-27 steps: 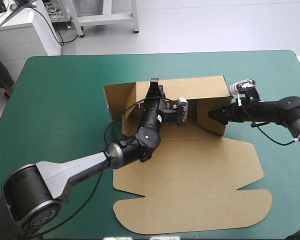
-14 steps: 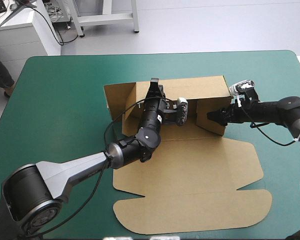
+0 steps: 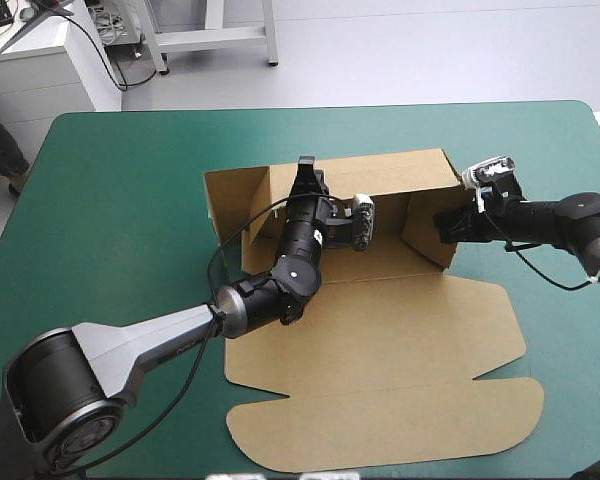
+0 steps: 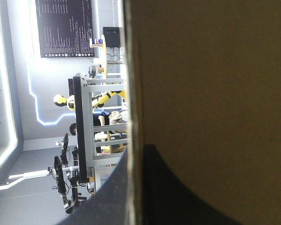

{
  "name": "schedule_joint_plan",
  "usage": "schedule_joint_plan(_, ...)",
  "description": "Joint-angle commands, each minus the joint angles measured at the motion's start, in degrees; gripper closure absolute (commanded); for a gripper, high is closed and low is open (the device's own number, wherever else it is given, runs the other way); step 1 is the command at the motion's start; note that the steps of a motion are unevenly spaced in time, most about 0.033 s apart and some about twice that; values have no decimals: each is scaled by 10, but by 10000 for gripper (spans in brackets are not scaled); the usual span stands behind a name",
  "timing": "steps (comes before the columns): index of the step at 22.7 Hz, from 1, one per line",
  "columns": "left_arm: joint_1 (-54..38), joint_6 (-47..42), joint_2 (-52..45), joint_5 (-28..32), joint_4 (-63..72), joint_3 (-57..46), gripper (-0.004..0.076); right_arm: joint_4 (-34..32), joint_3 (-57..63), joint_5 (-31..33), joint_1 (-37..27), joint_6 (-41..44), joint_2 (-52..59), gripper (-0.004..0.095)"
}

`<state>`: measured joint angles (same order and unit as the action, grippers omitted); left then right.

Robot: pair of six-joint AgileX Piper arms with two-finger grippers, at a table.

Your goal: Fold the box

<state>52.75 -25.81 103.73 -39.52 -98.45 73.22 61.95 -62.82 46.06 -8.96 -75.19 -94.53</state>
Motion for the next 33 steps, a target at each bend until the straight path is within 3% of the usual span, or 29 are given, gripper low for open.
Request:
schedule_joint_plan(1, 2, -6, -18, 6, 8, 7, 732, 60, -12, 48, 3, -17, 24, 904)
schedule_joint_plan(8, 2, -6, -18, 10, 8, 7, 732, 57, -12, 29, 3, -17, 24, 904)
schedule_joint_plan(13, 2, -6, -18, 12, 8, 7, 732, -1, -12, 7, 29, -4, 28, 903)
schedule_joint_plan(16, 2, -6, -18, 15, 8, 7, 732, -73, -12, -68, 80, 45, 39, 903)
schedule_joint_plan(20, 2, -6, -18, 15, 8, 7, 732, -119, -12, -145, 132, 117, 48, 903)
schedule_joint_plan(25, 2, -6, -18, 16, 8, 7, 732, -172, -11, -162, 152, 188, 47, 903)
schedule_joint_plan(33, 2, -6, -18, 20, 8, 7, 726, -187, -11, -157, 152, 237, 47, 903)
